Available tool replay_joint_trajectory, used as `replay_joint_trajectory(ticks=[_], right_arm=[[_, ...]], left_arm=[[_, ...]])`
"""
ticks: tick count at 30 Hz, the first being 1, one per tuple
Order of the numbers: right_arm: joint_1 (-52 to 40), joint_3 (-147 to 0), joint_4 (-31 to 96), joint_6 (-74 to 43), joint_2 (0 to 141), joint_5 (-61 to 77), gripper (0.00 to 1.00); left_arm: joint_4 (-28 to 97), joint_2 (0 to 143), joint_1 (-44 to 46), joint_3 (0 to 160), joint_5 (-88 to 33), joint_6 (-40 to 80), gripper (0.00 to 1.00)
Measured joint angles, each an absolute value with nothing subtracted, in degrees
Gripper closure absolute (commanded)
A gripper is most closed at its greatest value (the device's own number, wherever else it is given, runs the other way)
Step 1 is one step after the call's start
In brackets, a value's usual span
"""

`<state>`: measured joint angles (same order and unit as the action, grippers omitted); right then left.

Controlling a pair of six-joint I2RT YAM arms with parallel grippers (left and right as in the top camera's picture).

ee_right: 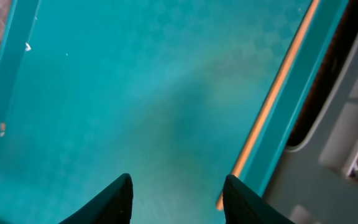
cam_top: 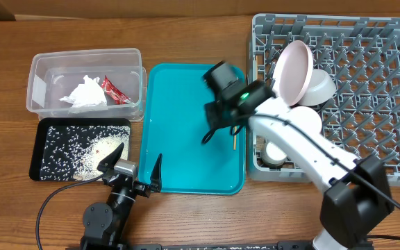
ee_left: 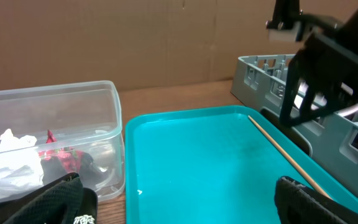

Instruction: Sort waste into correct bins and load items into the dishwasher

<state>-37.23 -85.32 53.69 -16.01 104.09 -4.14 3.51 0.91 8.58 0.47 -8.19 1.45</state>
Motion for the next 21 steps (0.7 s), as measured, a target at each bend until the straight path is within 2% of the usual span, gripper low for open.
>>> replay_joint_trajectory(ticks=[6, 12, 15, 19, 21], right_arm=[[-38.39, -79.83, 47.40, -20.14, 107.31, -13.58, 0.52], [-36.64, -79.11, 46.30, -20.99, 112.88, -15.31, 0.53], [-36.36, -79.11, 46.35, -21.08, 115.02, -15.46, 0.58], [-36.36, -79.11, 46.61, -21.15, 116.84, -15.16, 0.73], [-36.36, -79.11, 46.92, -21.41, 116.90, -13.47, 0.77]], left_arm=[[3.51, 0.91, 8.58, 0.47, -8.19, 1.45, 0.00], [3.51, 0.91, 8.58, 0.47, -8.19, 1.45, 0.00], [3.51, 0.91, 8.58, 0.47, -8.19, 1.45, 0.00], [3.51, 0.91, 8.58, 0.47, -8.19, 1.45, 0.00], [3.51, 0.91, 8.58, 0.47, -8.19, 1.45, 0.00]])
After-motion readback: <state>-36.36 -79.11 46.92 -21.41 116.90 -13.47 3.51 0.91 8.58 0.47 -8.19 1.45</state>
